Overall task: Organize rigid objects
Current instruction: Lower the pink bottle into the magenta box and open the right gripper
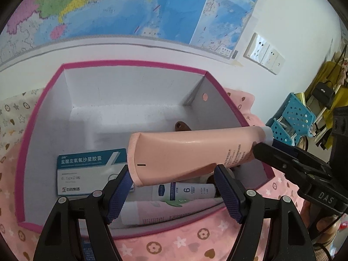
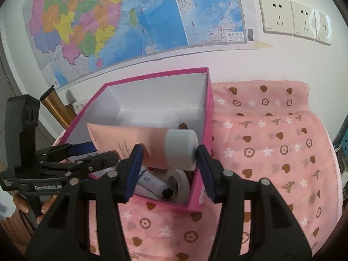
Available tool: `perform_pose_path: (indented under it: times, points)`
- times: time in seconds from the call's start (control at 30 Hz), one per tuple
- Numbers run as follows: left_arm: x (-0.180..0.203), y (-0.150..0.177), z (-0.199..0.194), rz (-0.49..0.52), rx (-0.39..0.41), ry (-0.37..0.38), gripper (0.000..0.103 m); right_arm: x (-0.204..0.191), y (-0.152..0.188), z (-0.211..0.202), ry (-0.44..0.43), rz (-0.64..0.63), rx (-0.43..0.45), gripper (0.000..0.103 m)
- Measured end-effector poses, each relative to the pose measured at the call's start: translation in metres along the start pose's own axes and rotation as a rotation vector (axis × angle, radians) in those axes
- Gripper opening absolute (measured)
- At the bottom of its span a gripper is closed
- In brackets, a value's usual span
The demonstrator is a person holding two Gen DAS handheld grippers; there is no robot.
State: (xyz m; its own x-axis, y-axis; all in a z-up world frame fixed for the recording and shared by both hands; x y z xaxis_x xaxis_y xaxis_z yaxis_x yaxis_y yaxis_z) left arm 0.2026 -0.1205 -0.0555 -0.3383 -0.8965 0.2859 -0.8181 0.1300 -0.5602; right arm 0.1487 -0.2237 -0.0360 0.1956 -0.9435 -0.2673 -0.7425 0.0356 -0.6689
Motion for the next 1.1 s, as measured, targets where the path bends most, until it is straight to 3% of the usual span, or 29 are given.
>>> perform_pose_path:
  times: [0.23, 0.6, 0.9, 1.1]
  points:
    - [-0.009, -0.004, 0.018, -0.025, -0.046, -0.003, 0.077, 0.002, -0.006, 0.005, 0.048, -0.002, 0.01, 0.054]
    - [-0.013, -0.001, 0.032, -0.024, -0.084, -0.039, 0.077, -0.001, -0.004, 0.002, 0.03, -0.004, 0.025, 0.054]
    - [-0.004, 0.004, 0.014, 0.042, -0.02, -0.071, 0.077, -0.006, 0.006, -0.005, -0.005, -0.001, 0.026, 0.054]
    - [0.003, 0.013, -0.022, 0.078, 0.075, -0.045, 0.077, -0.021, 0.013, -0.016, -0.06, -0.017, 0.038, 0.054]
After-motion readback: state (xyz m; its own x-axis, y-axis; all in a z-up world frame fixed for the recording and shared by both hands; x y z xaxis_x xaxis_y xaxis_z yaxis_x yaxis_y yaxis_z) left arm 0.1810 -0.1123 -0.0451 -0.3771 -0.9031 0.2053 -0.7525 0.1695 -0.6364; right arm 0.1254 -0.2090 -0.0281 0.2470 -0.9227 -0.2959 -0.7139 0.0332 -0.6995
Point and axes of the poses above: each gripper's, at about its wrist camera, not at the fingertips, and z roughly the way its jaws point, x to its right, y to its underside, the point moved 10 cm from there along z, roughly the way its jaws point, and after that the axes turned 7 degrees about -x, right-handed, at the moved point
